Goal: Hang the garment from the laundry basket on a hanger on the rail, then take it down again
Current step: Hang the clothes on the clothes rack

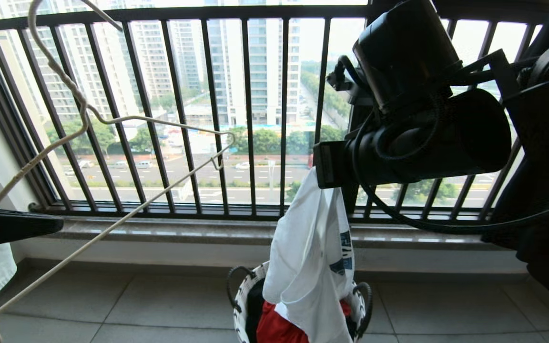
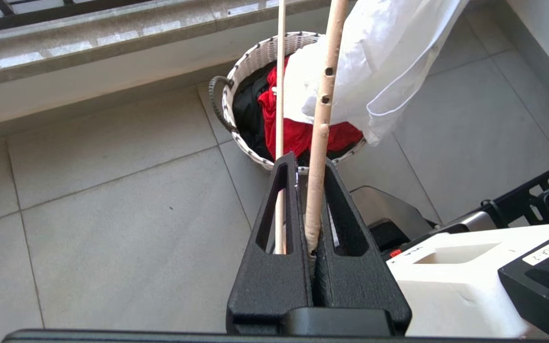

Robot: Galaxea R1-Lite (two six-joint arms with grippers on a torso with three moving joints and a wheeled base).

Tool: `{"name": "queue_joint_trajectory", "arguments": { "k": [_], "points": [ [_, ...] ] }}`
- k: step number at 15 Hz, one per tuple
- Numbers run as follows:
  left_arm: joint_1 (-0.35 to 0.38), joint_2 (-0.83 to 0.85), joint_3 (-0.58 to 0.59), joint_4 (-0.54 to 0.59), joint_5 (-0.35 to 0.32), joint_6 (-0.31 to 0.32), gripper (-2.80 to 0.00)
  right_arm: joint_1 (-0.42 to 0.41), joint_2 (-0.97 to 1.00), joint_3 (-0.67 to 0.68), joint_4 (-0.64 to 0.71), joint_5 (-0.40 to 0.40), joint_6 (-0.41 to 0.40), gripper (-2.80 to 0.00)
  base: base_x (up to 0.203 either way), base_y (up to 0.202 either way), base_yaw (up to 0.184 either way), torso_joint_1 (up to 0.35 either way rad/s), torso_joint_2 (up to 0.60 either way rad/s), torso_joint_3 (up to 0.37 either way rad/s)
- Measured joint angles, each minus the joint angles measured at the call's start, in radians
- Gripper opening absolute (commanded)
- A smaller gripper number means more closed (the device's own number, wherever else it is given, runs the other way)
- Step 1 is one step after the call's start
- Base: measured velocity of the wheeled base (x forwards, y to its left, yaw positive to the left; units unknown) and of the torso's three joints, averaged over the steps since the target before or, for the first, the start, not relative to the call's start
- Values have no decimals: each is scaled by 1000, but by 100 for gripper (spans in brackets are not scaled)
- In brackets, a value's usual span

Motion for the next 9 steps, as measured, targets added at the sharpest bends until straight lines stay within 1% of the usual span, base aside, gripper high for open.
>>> {"name": "queue_joint_trajectory", "arguments": {
  "k": [1, 3, 6, 9],
  "points": [
    [-6, 6, -6, 11, -10, 0, -280, -8, 20, -38, 47, 14, 10, -280, 0, 0, 0, 0, 0, 0],
    [-42, 13, -10, 24, -36, 1, -280, -27, 50, -86, 67, 23, 17, -280, 0, 0, 0, 0, 0, 0],
    [-87, 20, -10, 40, -110, 0, -280, -49, 77, -124, 65, 38, 49, -280, 0, 0, 0, 0, 0, 0],
    [-99, 39, -3, 42, -124, 1, -280, -71, 89, -136, 33, 47, 61, -280, 0, 0, 0, 0, 0, 0]
  ]
}}
